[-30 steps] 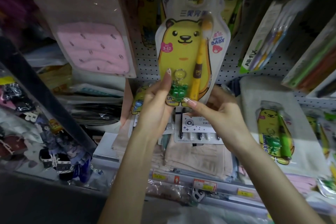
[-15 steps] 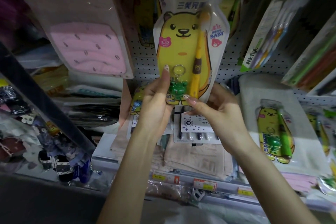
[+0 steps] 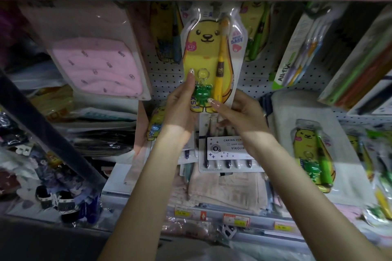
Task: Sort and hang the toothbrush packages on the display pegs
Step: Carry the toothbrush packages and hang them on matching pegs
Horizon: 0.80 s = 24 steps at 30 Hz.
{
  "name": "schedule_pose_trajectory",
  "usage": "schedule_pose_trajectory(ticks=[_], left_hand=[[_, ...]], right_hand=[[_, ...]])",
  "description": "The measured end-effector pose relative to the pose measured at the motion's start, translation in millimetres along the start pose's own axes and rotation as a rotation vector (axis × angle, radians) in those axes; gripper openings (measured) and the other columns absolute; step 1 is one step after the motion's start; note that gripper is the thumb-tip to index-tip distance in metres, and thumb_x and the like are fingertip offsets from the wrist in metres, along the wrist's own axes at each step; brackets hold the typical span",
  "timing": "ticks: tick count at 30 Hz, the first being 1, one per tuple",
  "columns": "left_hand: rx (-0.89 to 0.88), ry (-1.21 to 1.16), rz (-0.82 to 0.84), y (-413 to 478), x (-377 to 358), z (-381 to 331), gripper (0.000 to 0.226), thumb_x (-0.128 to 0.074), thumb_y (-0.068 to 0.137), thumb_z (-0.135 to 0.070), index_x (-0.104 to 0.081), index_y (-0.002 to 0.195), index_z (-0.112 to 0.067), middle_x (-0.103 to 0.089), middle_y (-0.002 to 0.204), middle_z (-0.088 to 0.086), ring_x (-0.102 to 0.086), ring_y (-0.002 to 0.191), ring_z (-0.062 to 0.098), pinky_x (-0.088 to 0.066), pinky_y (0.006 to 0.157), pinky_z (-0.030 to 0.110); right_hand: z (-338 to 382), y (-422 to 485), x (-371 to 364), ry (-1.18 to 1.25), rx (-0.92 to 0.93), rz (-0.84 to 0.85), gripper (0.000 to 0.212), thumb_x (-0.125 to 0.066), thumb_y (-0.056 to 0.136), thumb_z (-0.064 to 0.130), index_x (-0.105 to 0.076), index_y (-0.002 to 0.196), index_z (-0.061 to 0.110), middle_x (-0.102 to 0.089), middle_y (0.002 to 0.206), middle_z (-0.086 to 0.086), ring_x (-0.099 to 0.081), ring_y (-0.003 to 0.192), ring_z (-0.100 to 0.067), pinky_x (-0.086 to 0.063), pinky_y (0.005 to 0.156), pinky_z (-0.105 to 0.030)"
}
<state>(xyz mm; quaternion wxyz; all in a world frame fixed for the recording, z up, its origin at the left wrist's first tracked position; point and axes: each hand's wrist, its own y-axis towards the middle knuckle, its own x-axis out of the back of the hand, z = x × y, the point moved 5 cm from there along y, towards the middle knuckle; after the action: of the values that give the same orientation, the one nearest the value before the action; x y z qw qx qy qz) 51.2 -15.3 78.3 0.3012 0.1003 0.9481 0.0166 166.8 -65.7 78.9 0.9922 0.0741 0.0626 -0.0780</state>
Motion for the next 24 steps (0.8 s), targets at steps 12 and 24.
schedule_pose_trajectory(ticks=[12,24], left_hand=[[0.048,0.178,0.078,36,4,0,0.032,-0.048,0.098,-0.030,-0.065,0.115,-0.007,-0.066,0.119,0.017,-0.064,0.109,0.026,-0.051,0.096,0.037],[0.297,0.405,-0.334,-26,103,98,0.023,-0.051,0.096,-0.035,-0.063,0.098,-0.015,-0.069,0.099,0.007,-0.067,0.088,0.017,-0.054,0.066,0.021]], right_hand=[[-5,29,7,-0.037,-0.072,-0.098,0.023,-0.066,0.091,0.018,-0.065,0.106,0.001,-0.071,0.089,-0.004,-0.068,0.074,-0.003,-0.049,0.056,-0.016],[-110,-56,126,-0.070,-0.372,-0.668,0.022,-0.059,0.086,-0.008,-0.064,0.104,0.002,-0.064,0.086,-0.011,-0.058,0.077,-0.025,-0.047,0.065,-0.027]])
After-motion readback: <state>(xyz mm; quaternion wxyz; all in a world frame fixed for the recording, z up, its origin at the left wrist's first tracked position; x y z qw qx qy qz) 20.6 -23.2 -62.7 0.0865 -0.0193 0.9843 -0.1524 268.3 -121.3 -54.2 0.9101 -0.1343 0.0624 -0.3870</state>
